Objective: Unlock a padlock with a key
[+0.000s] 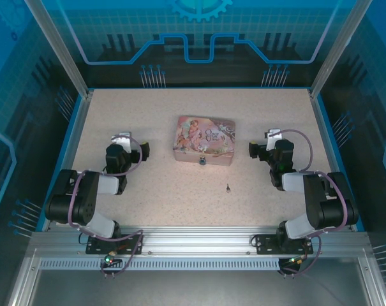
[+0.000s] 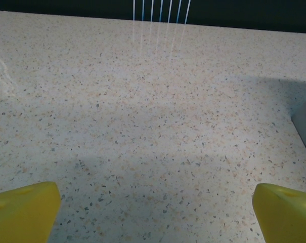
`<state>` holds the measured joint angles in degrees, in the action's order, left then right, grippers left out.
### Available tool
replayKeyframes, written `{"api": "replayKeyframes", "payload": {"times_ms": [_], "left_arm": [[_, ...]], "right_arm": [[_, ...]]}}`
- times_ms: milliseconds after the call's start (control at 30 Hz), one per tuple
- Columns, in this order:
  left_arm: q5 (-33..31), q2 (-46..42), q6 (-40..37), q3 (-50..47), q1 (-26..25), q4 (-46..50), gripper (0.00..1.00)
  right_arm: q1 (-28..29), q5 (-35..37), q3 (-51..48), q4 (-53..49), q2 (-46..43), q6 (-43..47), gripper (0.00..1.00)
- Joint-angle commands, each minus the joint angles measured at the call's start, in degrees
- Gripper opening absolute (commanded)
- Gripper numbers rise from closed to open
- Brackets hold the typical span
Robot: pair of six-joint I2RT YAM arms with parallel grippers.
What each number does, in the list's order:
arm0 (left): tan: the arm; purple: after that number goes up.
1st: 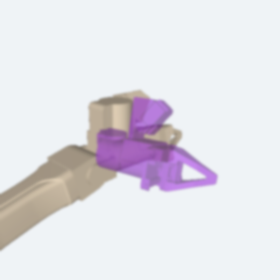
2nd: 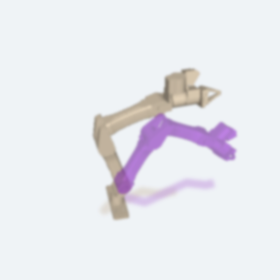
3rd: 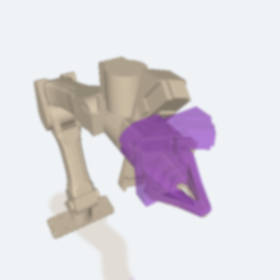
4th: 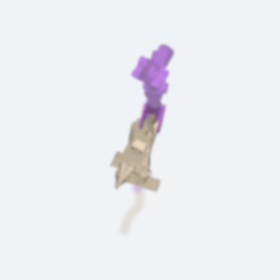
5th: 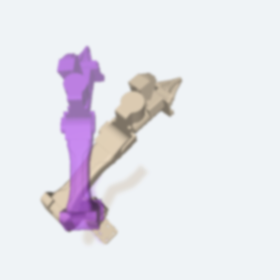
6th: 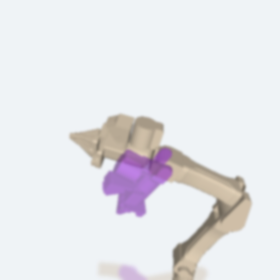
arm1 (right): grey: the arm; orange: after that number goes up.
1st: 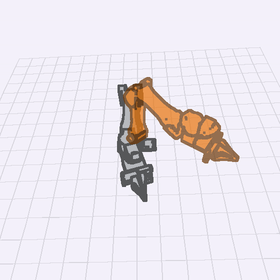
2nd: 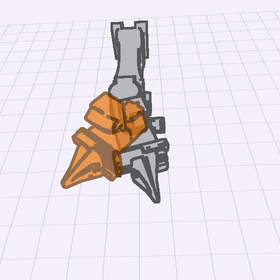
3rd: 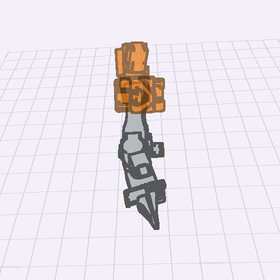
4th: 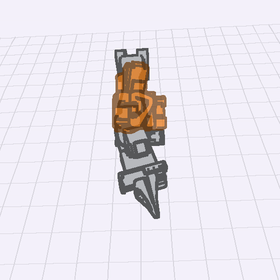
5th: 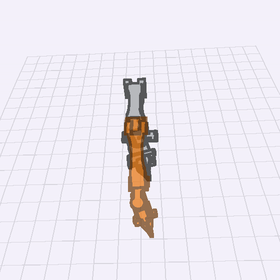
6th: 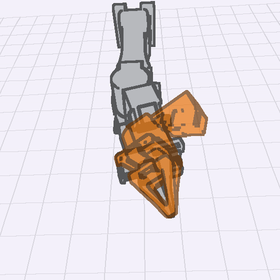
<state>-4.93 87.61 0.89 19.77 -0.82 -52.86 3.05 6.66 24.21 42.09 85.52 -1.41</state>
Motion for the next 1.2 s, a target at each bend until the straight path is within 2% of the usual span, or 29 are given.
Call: {"api": "replayKeyframes", "payload": {"times_ms": [0, 133, 233, 333, 467, 600, 733, 867, 1067, 1167], "left_arm": [[-2.3, -5.3, -0.9, -2.8, -0.2, -3.9, 0.99], [-1.4, -15.3, -0.8, -0.9, -0.2, 7.8, 0.99], [-2.1, -21.2, 2.4, 2.7, -0.2, 18.5, 0.99], [-2.5, -24.3, 8.0, 7.7, -0.1, 31.3, 0.99], [1.2, -25.0, 14.0, 12.8, -0.1, 40.7, 0.99], [6.9, -23.7, 16.8, 17.0, -0.1, 46.4, 0.99], [13.6, -21.9, 19.8, 20.2, -0.3, 49.5, 0.99], [18.2, -19.1, 24.8, 21.1, -1.0, 47.8, 0.99], [26.6, -6.8, 29.4, 28.7, -1.4, 50.6, 0.98], [29.2, -1.5, 29.9, 31.1, -2.9, 49.5, 0.98]], "right_arm": [[0.5, 0.2, -0.1, 2.1, 0.4, 0.7, 1.0], [0.2, -2.4, 0.7, 0.6, 0.4, 1.5, 1.0], [0.1, -2.6, 1.7, -1.9, -0.5, 1.2, 1.0], [-0.1, -2.9, 4.5, -10.6, -5.1, 1.0, 1.0], [-1.0, -4.6, 6.6, -20.4, -13.4, -3.0, 1.0], [-1.9, -10.6, 8.0, -26.3, -19.7, -11.2, 1.0], [-1.3, -17.0, 9.6, -30.2, -20.5, -20.4, 1.0], [1.7, -19.3, 13.9, -34.6, -16.3, -25.3, 1.0], [5.6, -20.8, 22.0, -38.0, -6.1, -28.1, 1.0], [7.6, -19.1, 23.9, -37.7, -1.9, -29.4, 1.0]]}}
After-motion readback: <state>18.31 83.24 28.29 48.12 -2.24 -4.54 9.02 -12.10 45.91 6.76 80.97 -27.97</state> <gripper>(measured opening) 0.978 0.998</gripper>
